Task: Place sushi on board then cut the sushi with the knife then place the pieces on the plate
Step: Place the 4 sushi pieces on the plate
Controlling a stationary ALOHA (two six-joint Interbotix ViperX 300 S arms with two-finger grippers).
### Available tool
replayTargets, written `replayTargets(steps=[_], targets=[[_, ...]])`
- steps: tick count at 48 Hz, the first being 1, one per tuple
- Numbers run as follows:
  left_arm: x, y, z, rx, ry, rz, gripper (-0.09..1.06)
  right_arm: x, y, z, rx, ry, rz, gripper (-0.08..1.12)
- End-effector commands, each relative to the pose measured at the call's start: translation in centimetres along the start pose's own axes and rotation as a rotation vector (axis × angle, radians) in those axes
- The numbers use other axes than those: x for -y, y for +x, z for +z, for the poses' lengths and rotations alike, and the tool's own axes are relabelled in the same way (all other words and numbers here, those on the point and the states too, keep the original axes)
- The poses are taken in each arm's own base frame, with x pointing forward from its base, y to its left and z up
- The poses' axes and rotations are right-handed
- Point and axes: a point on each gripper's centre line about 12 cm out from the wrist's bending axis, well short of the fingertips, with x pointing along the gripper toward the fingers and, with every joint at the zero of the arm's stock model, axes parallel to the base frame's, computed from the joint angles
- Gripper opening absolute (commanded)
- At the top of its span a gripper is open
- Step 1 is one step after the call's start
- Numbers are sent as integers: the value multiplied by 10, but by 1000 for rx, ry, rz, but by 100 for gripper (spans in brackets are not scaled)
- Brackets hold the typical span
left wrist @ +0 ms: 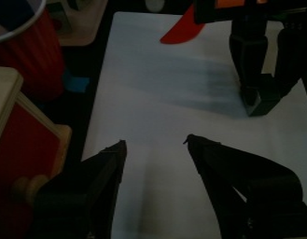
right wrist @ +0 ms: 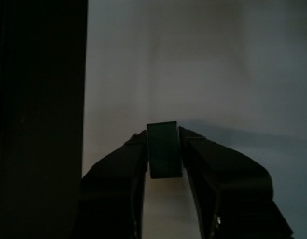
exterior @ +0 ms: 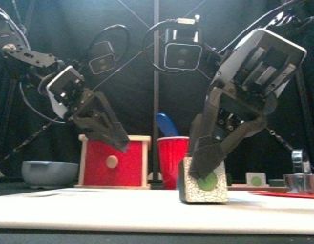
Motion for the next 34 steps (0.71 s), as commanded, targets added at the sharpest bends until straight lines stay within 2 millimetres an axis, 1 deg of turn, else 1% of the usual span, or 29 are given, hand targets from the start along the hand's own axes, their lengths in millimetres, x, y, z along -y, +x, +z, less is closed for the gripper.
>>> replayTargets(steps=[1,10,18,23,26,34], targets=[[0,0,6,21,-3,1,90,17,-33,18,44,38,-30,59],[1,0,7,22,-3,-1,90,56,-79,18,70,104,-109,59],[2,0,8,24,0,-4,90,102,-119,7,120,191,-208,59],[2,0,7,24,0,-4,90,131,-140,-4,142,245,-281,59],[2,0,7,22,2,-4,90,152,-154,-14,145,286,-343,59],[1,0,8,25,2,-3,90,198,-177,-40,125,341,-493,59]])
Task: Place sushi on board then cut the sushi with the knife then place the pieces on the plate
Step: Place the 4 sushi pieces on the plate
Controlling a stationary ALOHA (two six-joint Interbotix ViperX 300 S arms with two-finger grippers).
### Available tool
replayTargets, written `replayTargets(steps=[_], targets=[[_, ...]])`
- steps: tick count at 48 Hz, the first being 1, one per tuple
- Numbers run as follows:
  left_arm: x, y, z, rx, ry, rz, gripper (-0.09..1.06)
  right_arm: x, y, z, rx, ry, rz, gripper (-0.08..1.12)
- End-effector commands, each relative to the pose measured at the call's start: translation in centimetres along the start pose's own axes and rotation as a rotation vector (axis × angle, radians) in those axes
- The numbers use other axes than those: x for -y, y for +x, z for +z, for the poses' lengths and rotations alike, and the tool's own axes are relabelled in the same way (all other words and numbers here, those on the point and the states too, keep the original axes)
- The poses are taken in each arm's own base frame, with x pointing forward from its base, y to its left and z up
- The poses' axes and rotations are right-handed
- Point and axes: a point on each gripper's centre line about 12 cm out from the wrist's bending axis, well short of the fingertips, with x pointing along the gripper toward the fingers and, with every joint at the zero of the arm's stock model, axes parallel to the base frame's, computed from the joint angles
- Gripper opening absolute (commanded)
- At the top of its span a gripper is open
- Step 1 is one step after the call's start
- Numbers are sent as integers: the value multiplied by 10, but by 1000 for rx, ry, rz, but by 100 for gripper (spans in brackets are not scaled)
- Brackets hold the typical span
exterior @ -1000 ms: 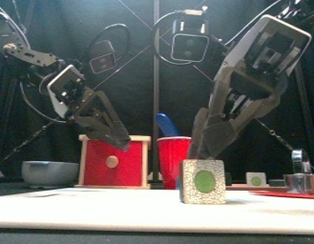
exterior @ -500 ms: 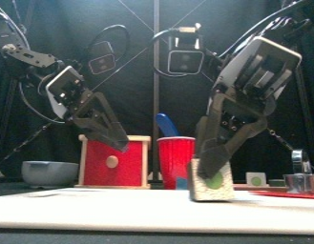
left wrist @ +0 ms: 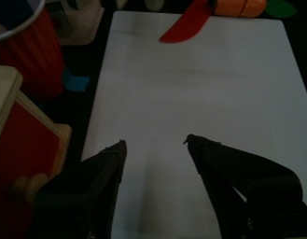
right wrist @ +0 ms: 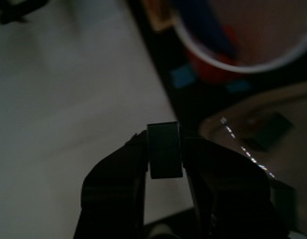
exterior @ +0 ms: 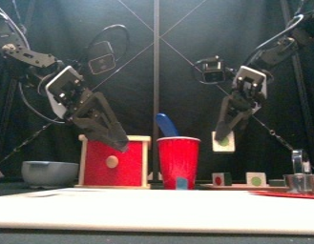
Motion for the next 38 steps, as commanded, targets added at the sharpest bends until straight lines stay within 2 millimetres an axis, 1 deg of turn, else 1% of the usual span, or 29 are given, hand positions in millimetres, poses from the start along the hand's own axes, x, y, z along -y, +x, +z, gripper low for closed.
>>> replayTargets(steps=[1,5,7,13,16,22,28,31,38], targets=[[1,0,8,25,-2,-1,90,34,-8,4,29,39,-92,59],[1,0,9,27,-2,-1,90,55,-7,-2,11,59,-151,60],[1,0,9,28,-2,-2,90,62,-7,-5,1,67,-170,60],[-1,0,10,30,-1,2,90,76,-4,-10,-17,83,-206,61],[0,0,10,31,4,0,90,83,-3,-14,-33,96,-224,64],[0,-1,11,36,4,-2,90,86,2,-22,-64,106,-232,72],[0,-4,15,40,-7,-7,90,89,4,-24,-72,104,-238,80],[0,-6,18,47,-11,-11,90,90,3,-23,-69,105,-239,82],[2,-10,22,56,-17,-22,90,87,-1,-19,-46,103,-235,82]])
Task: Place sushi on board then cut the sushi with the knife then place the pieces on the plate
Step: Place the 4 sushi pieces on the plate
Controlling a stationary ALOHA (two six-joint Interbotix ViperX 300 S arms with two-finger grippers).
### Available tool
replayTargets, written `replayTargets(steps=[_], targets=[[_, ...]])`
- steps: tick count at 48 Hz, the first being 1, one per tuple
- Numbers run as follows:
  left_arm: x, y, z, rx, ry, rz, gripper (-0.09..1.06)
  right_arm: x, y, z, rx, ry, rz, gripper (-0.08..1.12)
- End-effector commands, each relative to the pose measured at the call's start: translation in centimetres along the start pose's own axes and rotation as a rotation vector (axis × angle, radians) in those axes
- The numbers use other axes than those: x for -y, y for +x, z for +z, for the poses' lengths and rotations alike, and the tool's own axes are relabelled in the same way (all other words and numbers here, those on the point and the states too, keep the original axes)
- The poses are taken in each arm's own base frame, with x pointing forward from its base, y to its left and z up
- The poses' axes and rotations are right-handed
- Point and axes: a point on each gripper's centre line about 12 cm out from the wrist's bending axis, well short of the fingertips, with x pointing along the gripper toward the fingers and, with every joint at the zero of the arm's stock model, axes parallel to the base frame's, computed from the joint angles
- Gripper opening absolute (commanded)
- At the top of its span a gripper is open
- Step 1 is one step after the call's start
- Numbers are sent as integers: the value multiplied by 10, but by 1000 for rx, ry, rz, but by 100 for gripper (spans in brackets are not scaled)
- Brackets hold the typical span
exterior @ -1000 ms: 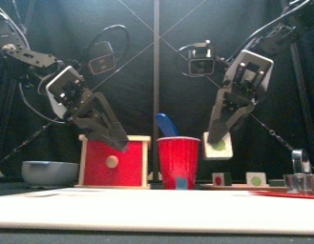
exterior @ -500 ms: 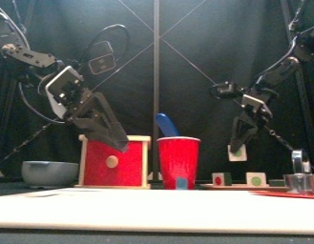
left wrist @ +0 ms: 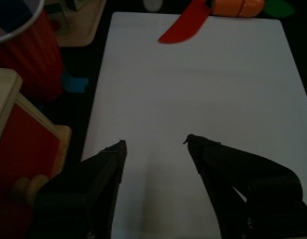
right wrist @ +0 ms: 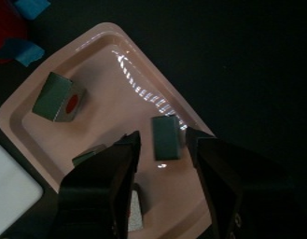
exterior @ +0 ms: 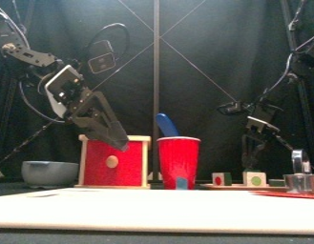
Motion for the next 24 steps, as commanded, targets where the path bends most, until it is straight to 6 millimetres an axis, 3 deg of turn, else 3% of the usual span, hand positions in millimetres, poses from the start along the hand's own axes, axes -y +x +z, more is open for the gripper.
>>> replayTargets(steps=[1,24], targets=[[2,-4,16,47,-12,-7,90,-1,-9,10,52,3,8,82],[4,-5,16,45,-28,-8,90,-26,-47,19,196,-56,89,82]])
